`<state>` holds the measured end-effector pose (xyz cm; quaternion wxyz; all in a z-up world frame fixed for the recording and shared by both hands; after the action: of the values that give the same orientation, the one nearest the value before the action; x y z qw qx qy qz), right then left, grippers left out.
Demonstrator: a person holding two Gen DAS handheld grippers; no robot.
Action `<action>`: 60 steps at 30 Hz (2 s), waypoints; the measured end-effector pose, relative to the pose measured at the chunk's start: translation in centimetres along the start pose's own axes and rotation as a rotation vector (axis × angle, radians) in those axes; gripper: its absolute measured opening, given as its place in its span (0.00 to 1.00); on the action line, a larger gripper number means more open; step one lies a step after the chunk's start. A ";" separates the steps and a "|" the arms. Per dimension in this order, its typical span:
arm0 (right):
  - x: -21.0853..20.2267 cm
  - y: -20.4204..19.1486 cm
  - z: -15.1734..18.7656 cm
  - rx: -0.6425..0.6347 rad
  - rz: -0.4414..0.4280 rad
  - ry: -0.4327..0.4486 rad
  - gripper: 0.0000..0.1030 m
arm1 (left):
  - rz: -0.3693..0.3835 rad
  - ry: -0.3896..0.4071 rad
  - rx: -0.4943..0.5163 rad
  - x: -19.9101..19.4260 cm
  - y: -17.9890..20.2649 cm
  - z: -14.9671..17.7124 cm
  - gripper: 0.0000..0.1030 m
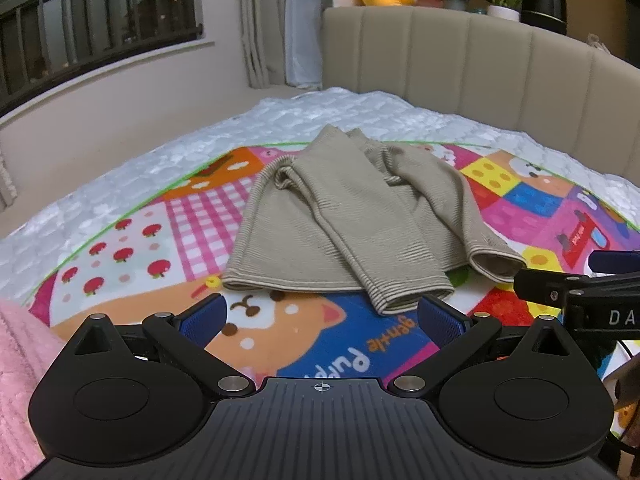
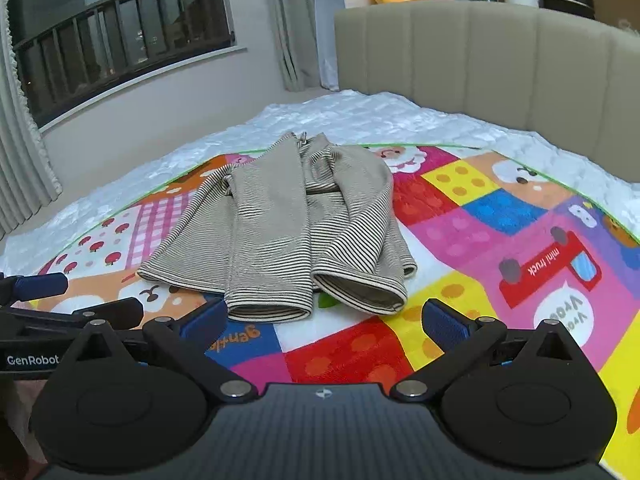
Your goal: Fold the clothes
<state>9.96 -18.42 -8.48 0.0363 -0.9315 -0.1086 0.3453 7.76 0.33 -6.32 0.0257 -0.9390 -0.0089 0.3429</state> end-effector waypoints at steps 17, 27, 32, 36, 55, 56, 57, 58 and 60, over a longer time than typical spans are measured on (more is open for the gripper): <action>0.5 0.1 1.1 -0.014 0.027 -0.062 1.00 | 0.026 -0.077 -0.023 0.7 0.6 1.4 1.00; 0.5 0.2 1.2 -0.014 0.026 -0.059 1.00 | 0.028 -0.103 -0.026 1.2 0.8 1.9 1.00; 0.5 0.2 1.2 -0.015 0.029 -0.057 1.00 | 0.032 -0.110 -0.023 1.2 0.9 2.0 1.00; 0.5 0.2 1.3 -0.016 0.031 -0.059 1.00 | 0.034 -0.112 -0.025 1.2 0.8 2.1 1.00; 0.7 0.2 1.6 -0.023 0.032 -0.072 1.00 | 0.040 -0.131 -0.036 1.5 0.5 2.3 1.00; 0.7 0.2 1.7 -0.023 0.033 -0.073 1.00 | 0.040 -0.132 -0.036 1.5 0.5 2.3 1.00; 0.7 0.2 1.7 -0.023 0.033 -0.073 1.00 | 0.040 -0.132 -0.036 1.5 0.5 2.3 1.00; 0.7 0.2 1.7 -0.023 0.033 -0.073 1.00 | 0.041 -0.133 -0.036 1.5 0.5 2.3 1.00; 0.7 0.2 1.7 -0.024 0.033 -0.074 1.00 | 0.041 -0.135 -0.036 1.5 0.6 2.3 1.00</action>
<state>9.41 -18.44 -10.30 0.0154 -0.9201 -0.0985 0.3788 7.40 -0.09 -9.11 0.0008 -0.9141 0.0024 0.4056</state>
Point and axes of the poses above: each gripper's, at about its wrist camera, not at the fingertips, and x roughly the way its jaws point, y to its right, z to its underside, the point moved 10 cm from there along x, roughly the way its jaws point, and after that the axes turned 1 degree about -y, right-handed, at the moved point
